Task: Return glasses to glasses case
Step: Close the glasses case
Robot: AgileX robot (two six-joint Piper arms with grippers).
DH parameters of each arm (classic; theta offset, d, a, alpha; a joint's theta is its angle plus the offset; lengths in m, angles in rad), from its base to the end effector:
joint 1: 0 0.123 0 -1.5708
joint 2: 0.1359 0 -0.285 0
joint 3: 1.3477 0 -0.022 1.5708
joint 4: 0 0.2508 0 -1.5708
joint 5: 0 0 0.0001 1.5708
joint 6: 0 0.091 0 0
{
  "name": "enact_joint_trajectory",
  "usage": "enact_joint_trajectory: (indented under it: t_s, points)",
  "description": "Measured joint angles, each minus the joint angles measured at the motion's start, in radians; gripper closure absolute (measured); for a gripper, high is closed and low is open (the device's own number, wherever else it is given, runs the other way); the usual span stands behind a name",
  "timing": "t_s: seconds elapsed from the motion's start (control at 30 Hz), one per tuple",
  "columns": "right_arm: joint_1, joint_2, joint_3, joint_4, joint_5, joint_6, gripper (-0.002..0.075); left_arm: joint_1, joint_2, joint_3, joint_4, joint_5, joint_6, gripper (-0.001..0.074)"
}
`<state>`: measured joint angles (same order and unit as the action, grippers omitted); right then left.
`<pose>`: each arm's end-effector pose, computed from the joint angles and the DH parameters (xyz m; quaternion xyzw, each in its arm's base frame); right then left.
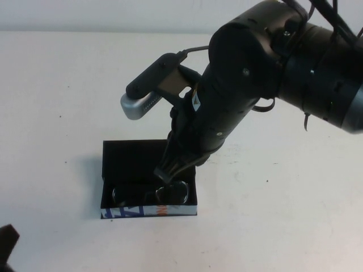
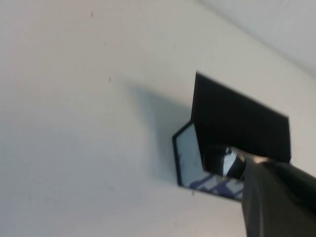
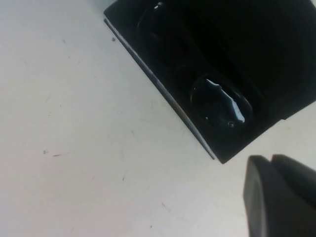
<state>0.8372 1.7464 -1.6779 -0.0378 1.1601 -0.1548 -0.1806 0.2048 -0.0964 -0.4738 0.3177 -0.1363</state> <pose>0.2537 0.2768 0.3382 -0.4681 0.8574 0.0538 0.2069 0.0650 -0.0251 0.2077 -0.1220 0.7963 -0.2749 0.5248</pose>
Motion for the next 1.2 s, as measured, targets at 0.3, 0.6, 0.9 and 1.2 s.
enact_joint_trajectory:
  t_s: [0.3,0.6,0.9,1.2]
  points:
    - [-0.022,0.002,0.000,-0.017,0.000,0.000,0.0737,0.000,0.514,-0.279,-0.237,0.388,0.511,0.0735]
    - [-0.109,0.003,0.000,0.058,-0.066,0.000,0.0737,0.000,0.875,-0.315,-0.669,0.390,1.109,0.0735]
    - [-0.131,0.069,-0.019,0.100,-0.128,0.001,0.0737,-0.032,1.143,-0.320,-1.058,0.340,1.578,0.0735]
    - [-0.151,0.220,-0.201,0.106,-0.104,0.001,0.0737,-0.056,1.347,-0.352,-1.230,0.313,1.870,0.0735]
